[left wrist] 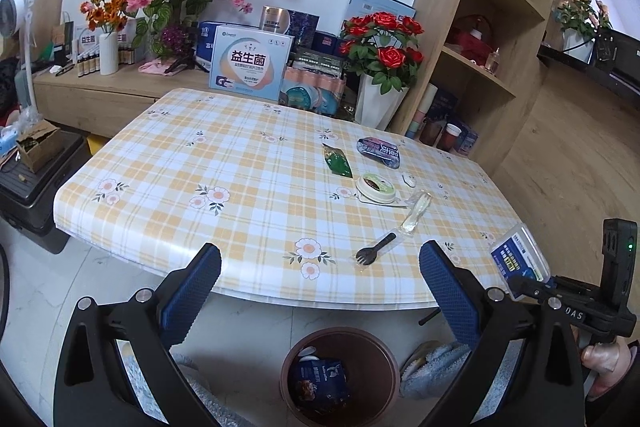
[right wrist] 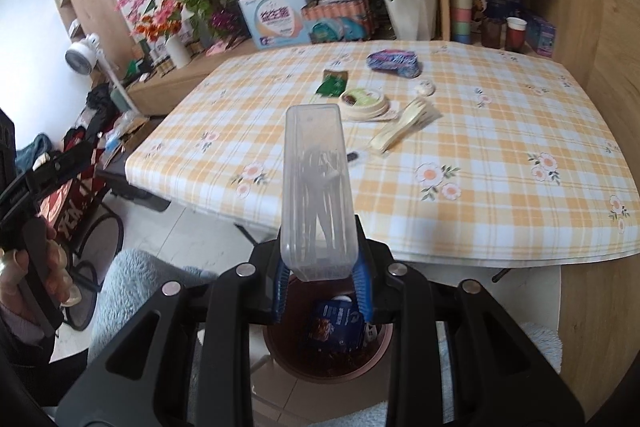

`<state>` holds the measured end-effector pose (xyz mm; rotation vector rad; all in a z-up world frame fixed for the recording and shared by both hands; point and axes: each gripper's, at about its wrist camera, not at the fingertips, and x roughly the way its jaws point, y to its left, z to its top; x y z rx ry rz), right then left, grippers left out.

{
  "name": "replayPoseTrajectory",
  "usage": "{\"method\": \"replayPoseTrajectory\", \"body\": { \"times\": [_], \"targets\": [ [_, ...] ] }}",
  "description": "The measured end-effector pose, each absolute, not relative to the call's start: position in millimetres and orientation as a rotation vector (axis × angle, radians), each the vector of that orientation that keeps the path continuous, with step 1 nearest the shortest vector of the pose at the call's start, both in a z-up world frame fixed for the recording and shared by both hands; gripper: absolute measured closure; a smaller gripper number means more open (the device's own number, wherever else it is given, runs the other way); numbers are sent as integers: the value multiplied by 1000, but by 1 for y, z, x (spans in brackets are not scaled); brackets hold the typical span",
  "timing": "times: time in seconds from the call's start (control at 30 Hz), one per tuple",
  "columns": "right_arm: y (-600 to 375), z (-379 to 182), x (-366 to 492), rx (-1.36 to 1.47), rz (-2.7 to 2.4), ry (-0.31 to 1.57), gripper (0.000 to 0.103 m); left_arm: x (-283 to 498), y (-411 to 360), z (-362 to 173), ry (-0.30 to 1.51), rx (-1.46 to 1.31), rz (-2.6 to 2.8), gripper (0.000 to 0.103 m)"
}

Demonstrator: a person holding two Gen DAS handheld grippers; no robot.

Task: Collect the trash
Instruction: 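Lower the clear plastic box into the brown bin and open the right gripper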

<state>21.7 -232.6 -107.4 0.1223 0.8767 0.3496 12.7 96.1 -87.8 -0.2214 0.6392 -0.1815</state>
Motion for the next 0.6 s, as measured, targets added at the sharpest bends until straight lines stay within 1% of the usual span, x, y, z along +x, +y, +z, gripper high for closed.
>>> {"method": "replayPoseTrajectory", "body": {
  "times": [0.4, 0.5, 0.6],
  "targets": [
    [-213, -130, 24, 95, 399, 956, 73, 20, 101, -97, 666, -247, -163, 6],
    [-212, -133, 25, 97, 391, 964, 69, 21, 98, -99, 674, -242, -168, 6],
    [-216, -136, 26, 108, 381, 967, 69, 23, 96, -101, 681, -239, -172, 6]
  ]
}}
